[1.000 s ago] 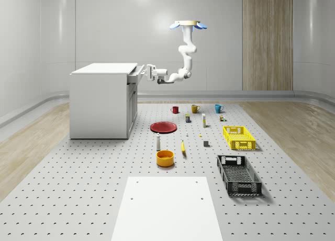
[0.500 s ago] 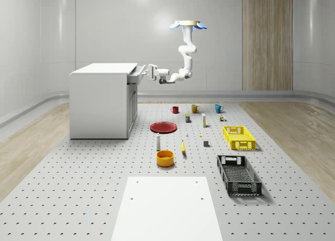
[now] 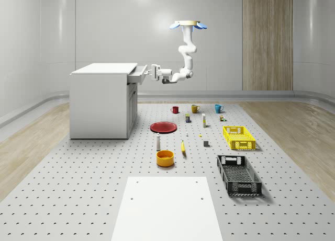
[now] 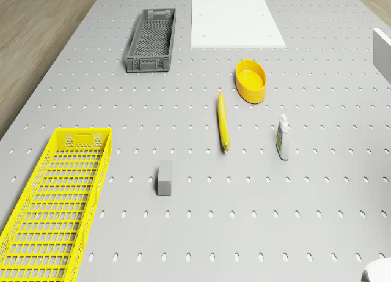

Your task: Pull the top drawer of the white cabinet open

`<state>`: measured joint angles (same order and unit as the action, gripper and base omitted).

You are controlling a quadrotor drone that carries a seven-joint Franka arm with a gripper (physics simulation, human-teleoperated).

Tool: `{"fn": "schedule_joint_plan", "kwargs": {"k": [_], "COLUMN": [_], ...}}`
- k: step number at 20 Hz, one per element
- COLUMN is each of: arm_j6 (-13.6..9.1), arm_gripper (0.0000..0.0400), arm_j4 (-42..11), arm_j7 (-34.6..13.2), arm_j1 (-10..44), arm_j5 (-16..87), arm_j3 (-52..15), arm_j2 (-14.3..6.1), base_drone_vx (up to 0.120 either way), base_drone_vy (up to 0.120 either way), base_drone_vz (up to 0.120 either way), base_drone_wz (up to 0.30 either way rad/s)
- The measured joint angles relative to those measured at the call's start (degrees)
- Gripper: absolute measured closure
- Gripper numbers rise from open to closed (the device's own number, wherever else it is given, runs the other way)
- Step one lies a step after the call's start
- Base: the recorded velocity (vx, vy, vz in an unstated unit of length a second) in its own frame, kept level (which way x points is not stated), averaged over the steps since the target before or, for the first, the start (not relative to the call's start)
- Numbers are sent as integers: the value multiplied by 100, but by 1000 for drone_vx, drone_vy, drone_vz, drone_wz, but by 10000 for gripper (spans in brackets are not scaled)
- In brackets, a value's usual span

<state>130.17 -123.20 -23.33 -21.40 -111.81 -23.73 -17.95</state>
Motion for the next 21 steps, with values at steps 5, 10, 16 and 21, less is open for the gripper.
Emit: {"fn": "schedule_joint_plan", "kwargs": {"k": [5, 10, 16, 21], "arm_j6": [-275, -454, -534, -553], "arm_gripper": [290, 294, 147, 110], "arm_j4": [-303, -499, -586, -607], "arm_j7": [-53, -95, -111, -114], "arm_j1": [44, 70, 80, 83], "arm_j5": [71, 135, 165, 172], "arm_j3": [203, 343, 405, 419], "arm_j2": [-294, -484, -566, -586], "base_drone_vx": [0, 0, 0, 0], "base_drone_vy": [0, 0, 0, 0], "base_drone_vz": [0, 0, 0, 0], "base_drone_wz": [0, 0, 0, 0]}}
